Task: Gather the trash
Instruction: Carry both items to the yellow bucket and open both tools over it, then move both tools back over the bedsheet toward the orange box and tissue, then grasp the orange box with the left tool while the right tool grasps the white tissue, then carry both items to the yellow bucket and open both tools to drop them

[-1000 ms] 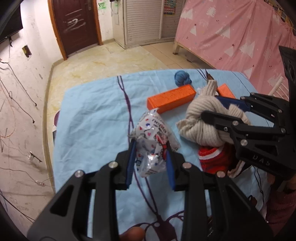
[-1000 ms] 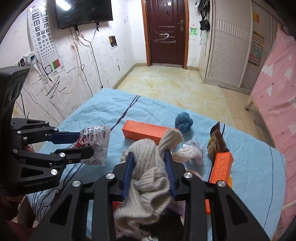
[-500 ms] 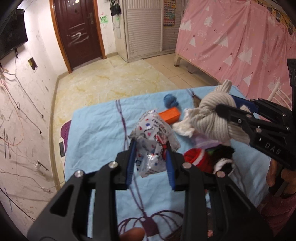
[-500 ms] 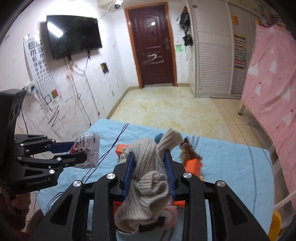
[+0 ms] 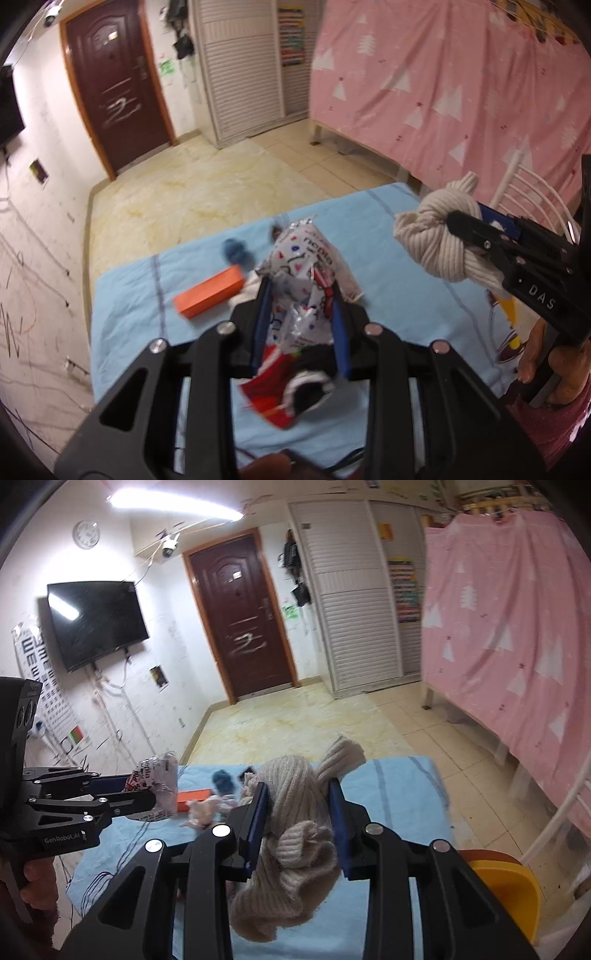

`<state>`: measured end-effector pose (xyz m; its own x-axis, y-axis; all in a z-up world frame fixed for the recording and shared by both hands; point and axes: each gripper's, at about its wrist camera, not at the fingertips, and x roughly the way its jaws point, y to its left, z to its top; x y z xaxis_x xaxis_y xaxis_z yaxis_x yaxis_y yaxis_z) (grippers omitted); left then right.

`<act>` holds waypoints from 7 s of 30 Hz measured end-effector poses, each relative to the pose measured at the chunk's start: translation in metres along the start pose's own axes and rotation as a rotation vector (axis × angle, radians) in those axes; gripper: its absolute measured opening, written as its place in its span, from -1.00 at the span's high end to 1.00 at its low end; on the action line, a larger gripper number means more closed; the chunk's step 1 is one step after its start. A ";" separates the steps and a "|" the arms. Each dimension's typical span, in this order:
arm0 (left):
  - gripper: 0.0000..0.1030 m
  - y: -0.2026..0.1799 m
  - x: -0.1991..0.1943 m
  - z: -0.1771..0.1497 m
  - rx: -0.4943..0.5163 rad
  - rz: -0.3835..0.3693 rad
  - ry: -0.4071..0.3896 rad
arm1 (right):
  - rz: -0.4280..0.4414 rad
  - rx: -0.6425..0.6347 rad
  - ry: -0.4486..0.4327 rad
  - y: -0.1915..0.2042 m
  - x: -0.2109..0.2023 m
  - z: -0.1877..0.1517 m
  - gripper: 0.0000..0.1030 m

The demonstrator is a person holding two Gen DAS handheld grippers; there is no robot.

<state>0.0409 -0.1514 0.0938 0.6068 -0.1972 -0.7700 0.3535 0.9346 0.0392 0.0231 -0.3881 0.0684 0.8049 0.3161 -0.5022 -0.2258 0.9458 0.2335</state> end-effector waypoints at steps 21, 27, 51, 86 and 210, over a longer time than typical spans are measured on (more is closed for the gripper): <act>0.43 -0.215 0.048 0.044 0.243 -0.178 0.090 | -0.273 0.272 -0.021 -0.192 -0.076 -0.084 0.35; 0.23 -0.259 0.058 0.048 0.292 -0.212 0.117 | -0.297 0.332 -0.045 -0.218 -0.083 -0.091 0.13; -0.25 -0.153 0.013 0.072 0.153 -0.079 -0.006 | -0.168 0.238 -0.043 -0.156 -0.055 -0.054 0.13; -0.31 0.113 0.044 0.018 -0.143 0.104 0.080 | 0.064 -0.089 0.199 0.056 0.098 -0.010 0.11; 0.13 -0.251 0.076 0.045 0.413 -0.205 0.133 | -0.271 0.327 -0.002 -0.219 -0.070 -0.099 -0.28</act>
<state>0.0307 -0.4142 0.0541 0.4079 -0.3006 -0.8621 0.7264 0.6789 0.1070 -0.0383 -0.6096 -0.0297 0.8121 0.0592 -0.5805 0.1797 0.9211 0.3454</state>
